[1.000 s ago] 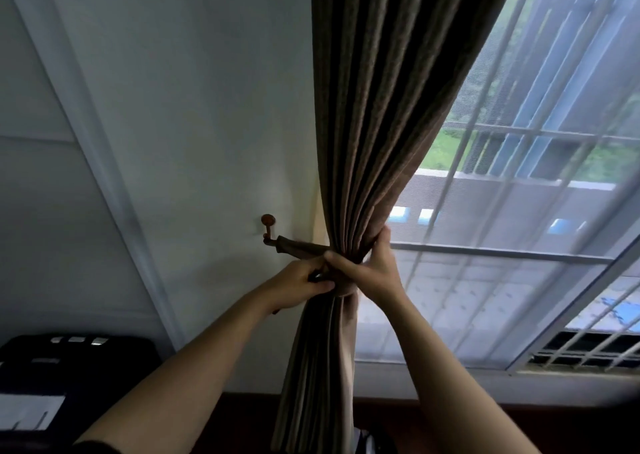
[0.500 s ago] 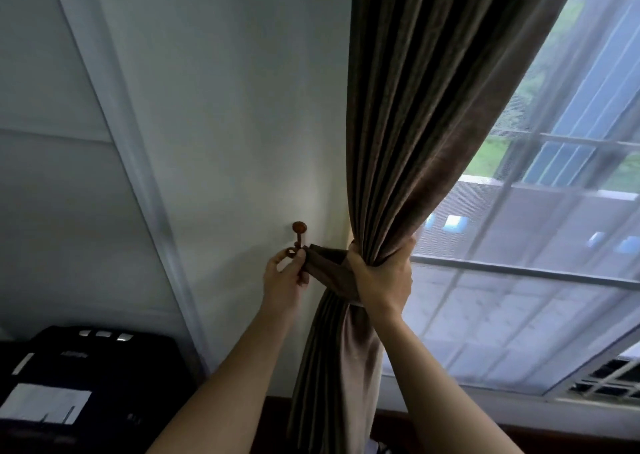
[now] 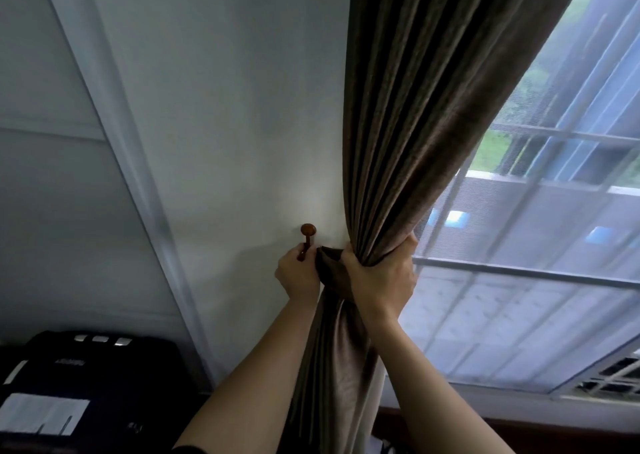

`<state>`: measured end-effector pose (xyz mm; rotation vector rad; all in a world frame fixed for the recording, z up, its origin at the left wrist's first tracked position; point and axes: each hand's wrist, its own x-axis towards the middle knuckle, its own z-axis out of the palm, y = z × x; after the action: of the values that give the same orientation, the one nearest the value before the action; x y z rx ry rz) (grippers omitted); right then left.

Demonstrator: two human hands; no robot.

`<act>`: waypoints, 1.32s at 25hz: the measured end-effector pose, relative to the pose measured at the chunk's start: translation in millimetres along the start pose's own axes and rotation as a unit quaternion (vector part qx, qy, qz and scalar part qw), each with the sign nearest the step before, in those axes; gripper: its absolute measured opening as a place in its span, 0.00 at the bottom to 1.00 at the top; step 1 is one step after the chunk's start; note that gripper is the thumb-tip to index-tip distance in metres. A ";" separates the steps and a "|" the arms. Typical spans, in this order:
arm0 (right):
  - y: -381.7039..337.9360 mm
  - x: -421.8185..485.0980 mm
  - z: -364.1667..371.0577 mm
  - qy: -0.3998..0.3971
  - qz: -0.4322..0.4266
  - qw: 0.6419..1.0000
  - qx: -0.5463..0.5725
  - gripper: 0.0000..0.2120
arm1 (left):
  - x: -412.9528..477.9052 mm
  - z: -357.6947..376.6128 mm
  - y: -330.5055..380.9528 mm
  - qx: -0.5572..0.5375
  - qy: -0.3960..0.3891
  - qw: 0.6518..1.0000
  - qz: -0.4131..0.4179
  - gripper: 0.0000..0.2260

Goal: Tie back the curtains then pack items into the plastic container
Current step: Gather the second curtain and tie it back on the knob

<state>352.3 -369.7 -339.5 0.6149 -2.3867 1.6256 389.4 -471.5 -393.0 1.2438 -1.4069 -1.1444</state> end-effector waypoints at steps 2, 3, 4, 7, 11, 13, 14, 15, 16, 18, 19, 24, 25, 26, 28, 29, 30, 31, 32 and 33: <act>-1.0 0.5 1.9 0.000 -0.003 1.000 0.002 0.41 | 4.2 -0.9 1.1 0.011 -0.003 1.000 -0.016 0.07; -1.3 1.0 3.0 0.001 -0.003 1.000 0.003 0.41 | 6.5 -2.1 2.6 0.012 -0.009 0.999 -0.037 0.08; -1.4 1.3 3.9 0.002 -0.003 1.000 0.005 0.41 | 9.6 -4.0 3.5 0.008 -0.018 0.998 -0.058 0.10; -2.1 2.7 7.0 -0.001 -0.010 1.000 0.007 0.41 | 25.6 -8.3 -3.8 -0.022 -0.069 0.991 -0.113 0.11; -1.0 7.8 11.3 -0.003 -0.017 1.000 -0.003 0.40 | 46.5 -17.2 -11.1 -0.073 -0.138 0.970 -0.184 0.07; -0.5 8.6 12.6 -0.004 -0.018 1.000 -0.003 0.40 | 54.1 -19.9 -15.7 -0.112 -0.177 0.956 -0.207 0.08; -0.3 8.7 13.4 -0.003 -0.017 1.000 -0.003 0.40 | 55.0 -20.1 -15.6 -0.116 -0.193 0.952 -0.206 0.08; -0.5 8.8 14.6 -0.002 -0.016 1.000 -0.004 0.40 | 56.2 -19.5 -17.2 -0.094 -0.205 0.955 -0.191 0.09; -0.4 9.2 15.4 -0.002 -0.014 1.000 -0.006 0.40 | 56.8 -17.4 -20.9 -0.053 -0.209 0.964 -0.157 0.09; 0.3 11.8 14.6 -0.009 -0.011 1.000 -0.012 0.40 | 52.0 -14.4 -27.0 0.017 -0.205 0.975 -0.083 0.09; 1.8 14.0 13.8 -0.016 -0.011 1.000 -0.013 0.40 | 49.9 -13.0 -31.3 0.021 -0.196 0.979 -0.049 0.08; 7.1 23.4 13.1 -0.035 -0.017 0.999 -0.018 0.39 | 48.4 -4.0 -53.2 0.071 -0.129 0.982 0.119 0.05; 6.6 25.7 14.2 -0.044 -0.018 0.999 -0.010 0.39 | 48.6 -2.6 -54.8 0.072 -0.124 0.980 0.135 0.05; 7.2 27.7 15.1 -0.058 -0.022 0.998 0.000 0.39 | 49.9 -1.4 -55.9 0.071 -0.125 0.978 0.152 0.05; 14.1 29.6 13.0 -0.092 -0.046 0.994 0.026 0.41 | 55.9 -0.8 -55.5 0.094 -0.143 0.967 0.187 0.05; 20.5 27.7 9.8 -0.107 -0.066 0.991 0.042 0.42 | 61.6 -0.5 -55.6 0.119 -0.152 0.960 0.204 0.06; 31.6 23.1 6.4 -0.121 -0.081 0.988 0.049 0.43 | 67.3 0.2 -57.8 0.148 -0.156 0.951 0.221 0.06; 45.3 14.1 3.2 -0.134 -0.084 0.986 0.047 0.43 | 71.0 -0.6 -59.8 0.169 -0.155 0.946 0.230 0.07; 61.6 0.6 0.6 -0.144 -0.071 0.986 0.037 0.41 | 72.4 -2.5 -63.6 0.178 -0.155 0.945 0.225 0.07; 78.2 -15.6 -1.8 -0.147 -0.052 0.987 0.025 0.37 | 69.9 -6.0 -67.1 0.169 -0.160 0.951 0.203 0.06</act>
<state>332.0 -339.9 -410.6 1.0360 -2.4669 1.6550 400.1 -545.7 -454.7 0.9488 -2.0606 -0.8634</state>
